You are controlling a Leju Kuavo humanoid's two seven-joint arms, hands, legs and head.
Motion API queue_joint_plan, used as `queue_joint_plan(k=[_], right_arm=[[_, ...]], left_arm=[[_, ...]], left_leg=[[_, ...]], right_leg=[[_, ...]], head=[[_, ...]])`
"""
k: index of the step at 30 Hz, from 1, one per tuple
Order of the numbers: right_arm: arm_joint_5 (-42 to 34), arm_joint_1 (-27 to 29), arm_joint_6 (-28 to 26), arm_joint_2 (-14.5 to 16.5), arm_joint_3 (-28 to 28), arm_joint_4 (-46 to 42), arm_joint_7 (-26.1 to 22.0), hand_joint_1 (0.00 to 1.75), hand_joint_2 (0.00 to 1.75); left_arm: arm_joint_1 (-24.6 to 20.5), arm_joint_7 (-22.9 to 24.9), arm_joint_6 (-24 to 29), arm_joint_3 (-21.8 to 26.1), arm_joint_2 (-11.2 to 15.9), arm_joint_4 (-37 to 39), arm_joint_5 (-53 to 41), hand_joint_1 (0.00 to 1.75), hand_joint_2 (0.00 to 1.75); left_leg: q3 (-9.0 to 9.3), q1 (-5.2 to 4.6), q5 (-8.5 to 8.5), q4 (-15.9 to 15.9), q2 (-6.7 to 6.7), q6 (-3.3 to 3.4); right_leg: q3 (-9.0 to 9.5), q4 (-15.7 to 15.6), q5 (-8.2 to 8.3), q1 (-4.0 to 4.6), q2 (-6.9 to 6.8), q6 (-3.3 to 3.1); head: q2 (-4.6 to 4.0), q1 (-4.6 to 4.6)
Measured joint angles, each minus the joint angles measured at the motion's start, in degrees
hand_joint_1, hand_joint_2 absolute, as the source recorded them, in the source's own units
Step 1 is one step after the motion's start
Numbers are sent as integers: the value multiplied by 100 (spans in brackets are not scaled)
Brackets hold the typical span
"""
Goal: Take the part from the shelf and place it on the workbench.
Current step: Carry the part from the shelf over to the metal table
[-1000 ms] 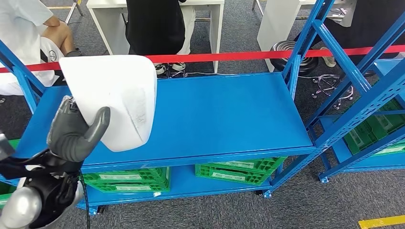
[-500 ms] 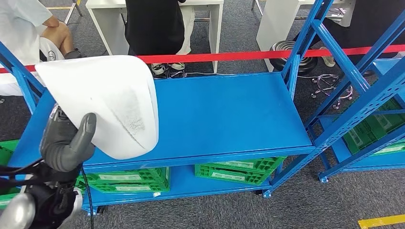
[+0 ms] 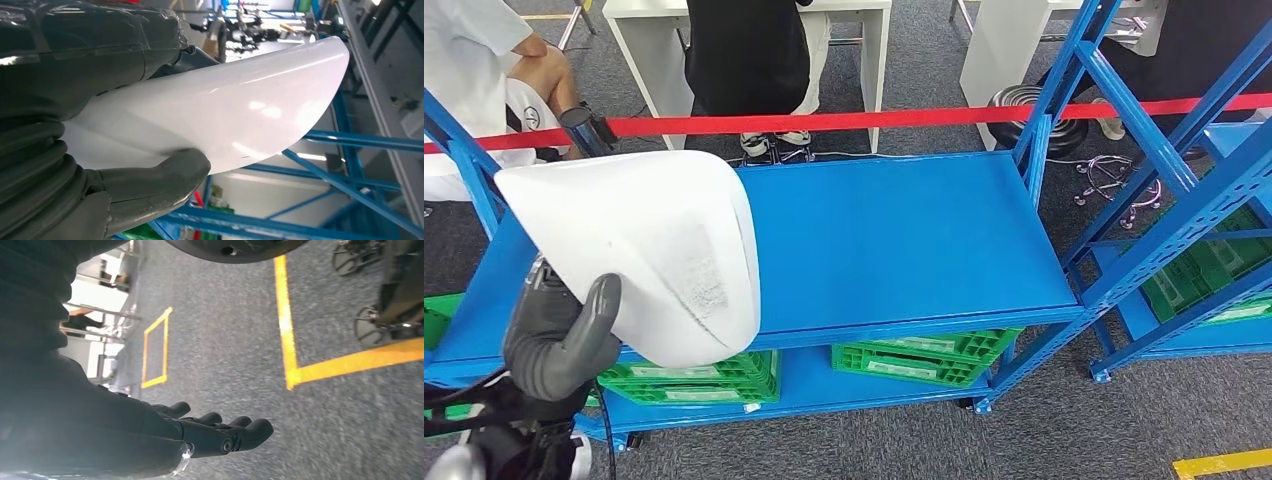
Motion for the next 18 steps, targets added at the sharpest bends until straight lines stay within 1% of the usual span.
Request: queue_joint_plan(k=[5, 11, 15, 18], right_arm=[[-76, -7, -10, -40, 0, 0, -269, 0, 175], [-83, -8, -20, -56, 0, 0, -258, 0, 175], [-83, -8, -30, -60, 0, 0, -221, 0, 175], [-84, -8, -32, -62, 0, 0, -215, 0, 175]], left_arm=[[-42, -199, -194, -53, -128, 75, 153, 175, 175], [-128, -225, -241, -99, -237, 168, 170, 175, 175], [-174, -228, -248, -138, -272, 227, 170, 175, 175], [-194, -228, -255, -168, -290, 266, 172, 175, 175]], left_leg=[[-1, 0, 0, 0, -29, 0], [-8, -6, 0, 9, -68, 2], [-12, -26, 1, 11, -76, 12], [-20, -49, 11, 14, -79, 41]], right_leg=[[0, -3, 0, 0, 2, 0], [1, -12, 7, -8, -13, 11], [2, -23, 18, -30, -17, 33], [6, -52, 42, -51, -17, 70]], head=[[0, 0], [0, 0], [0, 0], [0, 0]])
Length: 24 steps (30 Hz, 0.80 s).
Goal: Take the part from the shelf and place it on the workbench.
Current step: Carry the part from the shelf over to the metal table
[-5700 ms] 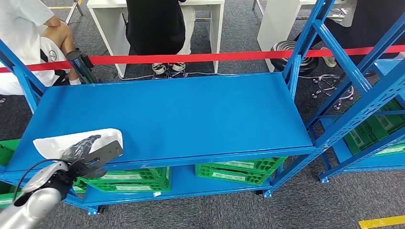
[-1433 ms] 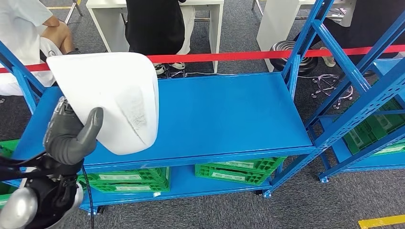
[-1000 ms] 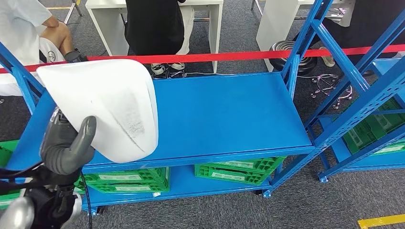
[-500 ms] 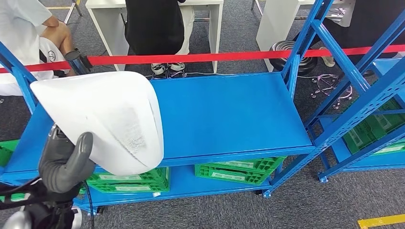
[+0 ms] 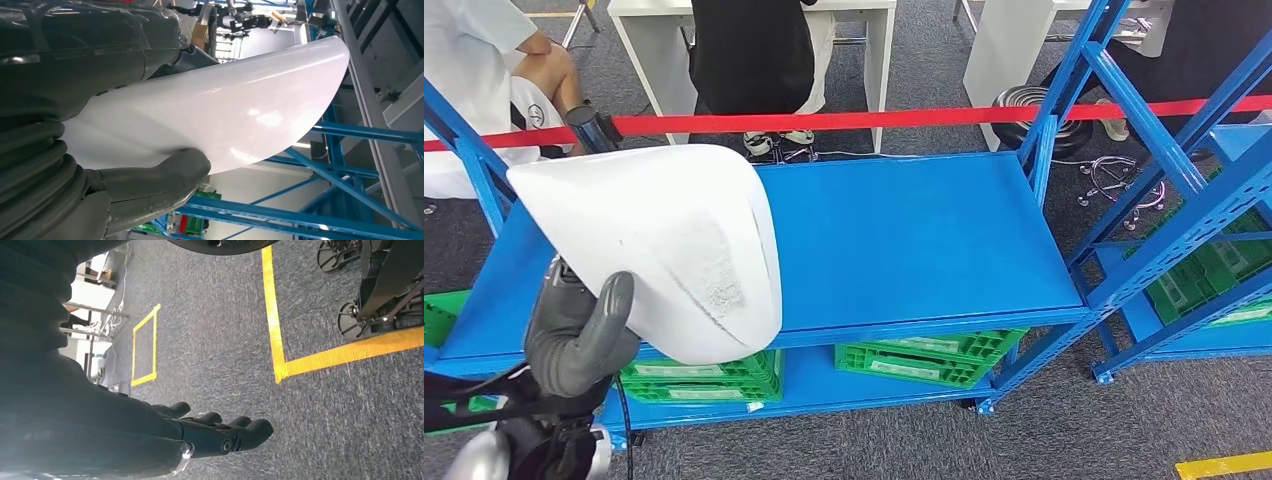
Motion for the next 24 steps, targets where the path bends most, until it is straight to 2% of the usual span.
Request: queue_joint_plan(k=[3, 4, 6, 8, 9, 10, 11, 13, 14, 15, 17, 19, 20, 21, 23, 24], right_arm=[[-7, -3, -10, -4, 0, 0, 0, 0, 175], [-10, -3, -13, -10, 0, 0, 0, 0, 175], [-16, -1, -15, -24, 0, 0, 0, 0, 175], [-24, 5, -15, -36, 0, 1, 0, 0, 175], [-26, 8, -15, -41, -1, 2, 0, 0, 175], [-27, 9, -15, -46, -1, 2, 0, 0, 175], [-27, 8, -14, -51, -2, 1, 0, 0, 175], [-27, -1, -12, -72, -2, 0, 0, 0, 175], [-27, -9, -10, -82, -2, 1, 0, 0, 175], [-24, -18, -8, -91, -1, 1, 1, 0, 175], [-9, -25, -4, -99, 0, 2, 2, 0, 175], [6, -24, -4, -107, -1, 1, 9, 0, 175], [10, -26, -4, -113, -2, 0, 13, 0, 175], [11, -28, -4, -119, -2, -1, 16, 0, 175], [15, -27, -1, -129, -1, -2, 18, 0, 175], [16, -24, 2, -132, -1, -2, 19, 0, 175]], left_arm=[[-38, -1, -15, -16, -12, 25, 4, 175, 175], [-52, -1, -19, -19, -22, 27, 5, 175, 175], [-74, -2, -26, -25, -45, 34, 5, 175, 175], [-82, -1, -32, -32, -69, 58, 12, 175, 175], [-81, 0, -37, -39, -81, 75, 18, 175, 175], [-81, 0, -40, -46, -93, 92, 26, 175, 175], [-82, 0, -44, -53, -101, 106, 33, 175, 175], [-84, 1, -45, -66, -116, 133, 51, 175, 175], [-87, 1, -45, -72, -122, 144, 62, 175, 175], [-91, 2, -45, -78, -127, 155, 75, 175, 175], [-102, 6, -45, -92, -133, 173, 93, 175, 175], [-110, 8, -45, -103, -137, 182, 101, 175, 175], [-120, 7, -44, -106, -138, 184, 103, 175, 175], [-128, 6, -44, -109, -139, 189, 107, 175, 175], [-139, 5, -43, -121, -140, 211, 117, 175, 175], [-139, 6, -43, -128, -140, 226, 122, 175, 175]], left_leg=[[0, 6, 50, -48, 4, 68], [14, 22, 78, -90, 8, 100], [46, 50, 128, -156, 22, 151], [55, 43, 140, -162, 20, 166], [61, 37, 138, -161, 12, 166], [71, 31, 134, -160, 2, 162], [87, 27, 125, -159, -10, 154], [124, 20, 93, -159, -24, 121], [128, 15, 78, -151, -32, 96], [120, 11, 70, -145, -34, 64], [97, 17, 74, -150, -30, -9], [84, 33, 9, -125, 9, -75], [35, 37, -104, -6, 36, -102], [-69, 44, -284, 245, 63, -124], [-389, 50, -686, 994, 90, -162], [-517, 53, -798, 1300, 92, -178]], right_leg=[[12, -46, 25, -11, -2, 64], [-9, 5, -20, -6, -10, 77], [-205, 453, -286, 4, -30, 88], [-555, 1212, -624, 15, -38, 90], [-675, 1466, -689, 19, -38, 84], [-705, 1524, -642, 24, -38, 69], [-624, 1348, -484, 28, -39, 45], [-264, 598, -83, 51, -45, -33], [-111, 270, 36, 69, -45, -75], [-24, 71, 78, 88, -41, -110], [-7, -18, 58, 112, -21, -155], [-1, -74, 87, 97, -19, -215], [2, -107, 111, 86, -24, -250], [1, -133, 131, 77, -31, -276], [-25, -135, 153, 84, -37, -297], [-37, -132, 162, 86, -39, -295]], head=[[0, -1], [0, 2], [0, 23], [0, 49], [0, 56], [0, 59], [0, 61], [0, 61], [0, 61], [0, 61], [0, 50], [0, 35], [0, 20], [0, -1], [0, -43], [0, -52]])
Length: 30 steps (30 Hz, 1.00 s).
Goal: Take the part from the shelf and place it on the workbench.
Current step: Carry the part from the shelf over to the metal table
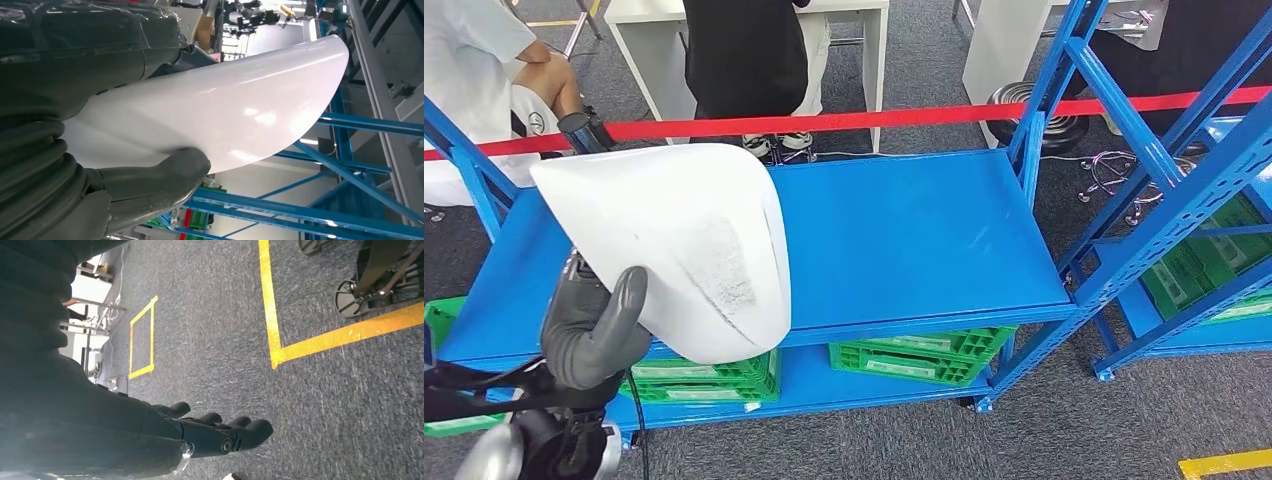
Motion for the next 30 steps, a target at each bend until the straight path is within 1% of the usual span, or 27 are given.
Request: queue_joint_plan(k=[1, 2, 4, 5, 6, 7, 9, 10, 11, 12, 14, 15, 16, 17, 18, 19, 20, 21, 22, 23, 24, 25, 26, 27, 28, 29, 30], right_arm=[[1, 4, 2, -1, 0, 0, 0, 0, 175], [1, 7, 3, -2, -1, 1, 0, 0, 175], [2, 7, 6, -2, -1, 2, -1, 0, 175], [4, 3, 8, -2, -1, 2, -1, 0, 175], [7, 0, 11, -3, -1, 2, -1, 0, 175], [9, 0, 14, -4, 0, 2, -1, 0, 175], [17, 12, 16, -4, 0, 2, -1, 0, 175], [21, 22, 15, -4, 0, 2, -1, 0, 175], [30, 28, 4, -4, -1, 2, -3, 0, 175], [40, 32, -17, -3, -1, 3, -10, 0, 175], [68, 29, -106, 1, 0, 5, -58, 0, 175], [86, 28, -170, 2, 1, 6, -104, 0, 175], [103, 27, -239, 2, 1, 7, -174, 0, 175], [118, 26, -316, 2, 1, 7, -268, 0, 175], [130, 23, -391, 2, 1, 7, -379, 0, 175], [140, 17, -473, 3, 1, 7, -498, 0, 175], [151, 7, -566, 1, 4, 5, -615, 0, 175], [163, -2, -662, 8, 14, 5, -716, 0, 175], [173, -7, -763, 17, 28, 5, -799, 0, 175], [178, -6, -860, 31, 54, 5, -861, 0, 175], [180, 4, -952, 51, 95, 7, -899, 0, 175], [181, 16, -1045, 69, 152, 7, -927, 0, 175], [181, 25, -1139, 87, 234, 7, -947, 0, 175], [181, 35, -1219, 101, 326, 6, -968, 0, 175], [178, 38, -1272, 110, 426, 6, -986, 0, 175], [167, 40, -1296, 113, 514, 6, -997, 0, 175], [147, 42, -1291, 113, 586, 6, -1003, 0, 175]], left_arm=[[0, 1, 0, -8, 0, 15, 5, 175, 175], [0, 1, 0, -14, -1, 26, 9, 175, 175], [-8, 1, 0, -20, -2, 38, 13, 175, 175], [-14, 0, -1, -22, -3, 38, 14, 175, 175], [-21, -1, -1, -25, -4, 38, 15, 175, 175], [-26, -1, -2, -29, -4, 39, 16, 175, 175], [-32, 0, -2, -38, -4, 45, 17, 175, 175], [-38, 4, -2, -43, -6, 51, 19, 175, 175], [-46, 9, -2, -47, -9, 58, 20, 175, 175], [-53, 15, -2, -50, -13, 64, 22, 175, 175], [-57, 33, 7, -57, -17, 75, 25, 175, 175], [-54, 49, 21, -62, -17, 81, 26, 175, 175], [-48, 71, 49, -68, -17, 86, 26, 175, 175], [-38, 103, 92, -73, -17, 90, 21, 175, 175], [-23, 140, 145, -75, -16, 89, 6, 175, 175], [-1, 183, 212, -76, -16, 81, -26, 175, 175], [34, 236, 296, -76, -14, 65, -82, 175, 175], [82, 293, 389, -75, -8, 43, -153, 175, 175], [140, 353, 489, -73, 3, 14, -233, 175, 175], [206, 419, 596, -71, 20, -22, -312, 175, 175], [274, 483, 704, -67, 41, -64, -384, 175, 175], [348, 543, 822, -61, 70, -114, -449, 175, 175], [422, 598, 951, -57, 109, -173, -507, 175, 175], [497, 639, 1072, -53, 155, -233, -550, 175, 175], [571, 664, 1172, -51, 205, -292, -578, 175, 175], [634, 677, 1245, -52, 249, -343, -592, 175, 175], [690, 681, 1285, -52, 286, -385, -597, 175, 175]], left_leg=[[-40, 2, 6, 117, 3, -11], [33, 6, 129, 4, 7, -17], [422, 27, 513, -715, 2, -28], [597, 32, 649, -1071, -14, -17], [699, 32, 723, -1303, -32, 6], [725, 22, 742, -1398, -50, 42], [677, 1, 801, -1396, -62, 147], [650, 0, 845, -1400, -59, 199], [612, 2, 891, -1405, -54, 252], [564, 2, 940, -1411, -48, 298], [459, -26, 1022, -1404, -45, 354], [406, -47, 1060, -1400, -47, 367], [357, -73, 1096, -1397, -50, 377], [316, -101, 1128, -1395, -54, 384], [286, -129, 1155, -1393, -57, 388], [267, -153, 1178, -1393, -57, 389], [252, -182, 1198, -1390, -49, 383], [241, -191, 1222, -1389, -34, 367], [230, -188, 1245, -1389, -15, 344], [218, -181, 1270, -1390, 6, 314], [212, -170, 1298, -1395, 22, 280], [201, -166, 1274, -1377, 28, 249], [170, -164, 1173, -1304, 27, 215], [105, -156, 984, -1131, 19, 178], [2, -135, 718, -840, 9, 140], [-120, -112, 453, -481, 1, 99], [-224, -87, 260, -132, -2, 61]], right_leg=[[-12, 6, 10, -1, -1, 5], [-23, 15, 21, -5, 1, 16], [-51, 52, 41, -14, 16, 51], [-76, 84, 51, -8, 29, 79], [-99, 101, 69, 0, 40, 115], [-118, 106, 93, 7, 50, 156], [-136, 74, 160, -4, 61, 238], [-154, 90, 129, -15, 55, 269], [-198, 196, 7, -22, 40, 294], [-278, 421, -206, -25, 23, 312], [-495, 1168, -752, -21, -2, 328], [-566, 1509, -936, -15, -3, 323], [-556, 1694, -1012, -4, -2, 305], [-439, 1658, -977, 12, -2, 269], [-219, 1397, -856, 35, -1, 213], [70, 990, -709, 72, 1, 133], [360, 549, -604, 114, -4, 33], [568, 207, -535, 151, -10, -35], [687, -4, -503, 183, -12, -84], [722, -90, -495, 203, -12, -105], [707, -116, -454, 207, -8, -101], [700, -154, -408, 197, -11, -109], [682, -195, -357, 181, -16, -123], [647, -232, -299, 161, -23, -135], [597, -247, -247, 148, -30, -141], [527, -243, -204, 145, -31, -147], [451, -226, -161, 141, -37, -138]], head=[[0, -3], [0, -5], [0, -15], [0, -28], [0, -32], [0, -33], [0, -16], [0, -10], [0, 7], [0, 25], [0, 61], [0, 68], [0, 73], [0, 79], [0, 85], [0, 90], [0, 89], [0, 85], [0, 80], [0, 78], [0, 83], [0, 89], [0, 86], [0, 72], [0, 53], [0, 33], [0, 21]])
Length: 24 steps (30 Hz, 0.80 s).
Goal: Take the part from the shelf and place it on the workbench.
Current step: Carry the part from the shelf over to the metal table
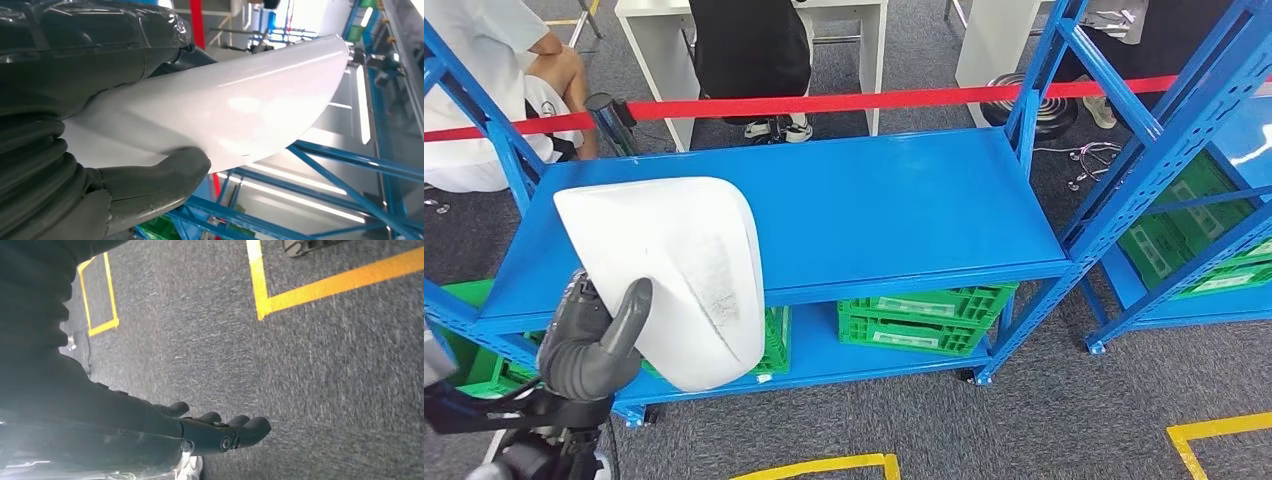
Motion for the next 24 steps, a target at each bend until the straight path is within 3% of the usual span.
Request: queue_joint_plan(k=[1, 2, 4, 6, 8, 10, 11, 12, 15, 16, 17, 18, 20, 22, 24], right_arm=[[-30, 2, 26, 0, 66, 1, -1, 0, 175], [-62, 3, 69, -1, 116, 1, 0, 0, 175], [-137, -2, 179, -6, 207, 1, 0, 0, 175], [-228, -16, 286, -33, 260, -1, -10, 0, 175], [-297, -21, 358, -65, 281, -3, -36, 0, 175], [-324, -9, 392, -95, 300, -4, -55, 0, 175], [-331, -1, 404, -110, 308, -3, -58, 0, 175], [-333, 4, 412, -122, 312, -3, -60, 0, 175], [-370, -2, 438, -143, 315, -2, -86, 0, 175], [-406, -7, 463, -152, 315, -2, -112, 0, 175], [-452, -10, 506, -161, 315, -2, -144, 0, 175], [-499, -15, 560, -175, 315, -2, -170, 0, 175], [-582, -39, 653, -214, 315, -2, -204, 0, 175], [-651, -84, 677, -261, 312, -1, -264, 0, 175], [-695, -116, 639, -293, 306, -1, -334, 0, 175]], left_arm=[[46, -1, 18, -1, 31, -35, -1, 175, 175], [75, -15, 19, -2, 55, -62, 7, 175, 175], [95, -103, -44, -3, 88, -96, 76, 175, 175], [83, -244, -201, -7, 94, -98, 195, 175, 175], [69, -337, -340, -16, 90, -79, 275, 175, 175], [58, -371, -391, -28, 84, -56, 304, 175, 175], [50, -379, -401, -33, 80, -46, 315, 175, 175], [43, -384, -404, -38, 76, -40, 320, 175, 175], [35, -403, -447, -50, 55, -22, 345, 175, 175], [35, -424, -497, -52, 45, -10, 368, 175, 175], [32, -455, -575, -55, 34, 7, 401, 175, 175], [21, -492, -677, -58, 15, 28, 437, 175, 175], [-26, -563, -878, -72, -46, 84, 493, 175, 175], [-79, -618, -992, -86, -112, 151, 511, 175, 175], [-105, -672, -1020, -99, -158, 211, 512, 175, 175]], left_leg=[[-42, 25, -72, 233, 0, -36], [8, 50, -14, 286, 2, -70], [412, 111, 322, -187, 11, -140], [891, 146, 455, -898, 2, -186], [1033, 134, 397, -1194, -16, -126], [959, 121, 450, -1200, -14, 22], [914, 119, 501, -1201, -13, 95], [857, 120, 559, -1207, -14, 158], [624, 93, 756, -1203, -53, 252], [537, 74, 823, -1199, -70, 262], [454, 53, 886, -1196, -86, 270], [380, 31, 946, -1194, -101, 274], [266, -5, 1055, -1194, -125, 274], [206, -22, 1153, -1192, -129, 242], [171, -6, 1249, -1203, -109, 178]], right_leg=[[-80, 25, 38, -8, -10, 16], [-164, 61, 72, -21, -20, 37], [-339, 175, 121, -63, -36, 91], [-496, 315, 152, -77, -31, 158], [-574, 387, 209, -66, -19, 233], [-596, 391, 259, -80, -9, 304], [-621, 434, 181, -90, -6, 337], [-664, 571, 0, -98, -5, 367], [-866, 1540, -826, -101, -5, 414], [-883, 1827, -948, -98, -5, 406], [-829, 1948, -934, -92, -4, 384], [-681, 1866, -814, -82, -3, 346], [-137, 1168, -530, -28, -5, 215], [386, 343, -460, 43, -12, 90], [539, 12, -472, 87, -4, 54]], head=[[0, -6], [0, -9], [0, -17], [0, -47], [0, -61], [0, -45], [0, -33], [0, -16], [0, 38], [0, 49], [0, 57], [0, 62], [0, 71], [0, 73], [0, 74]])
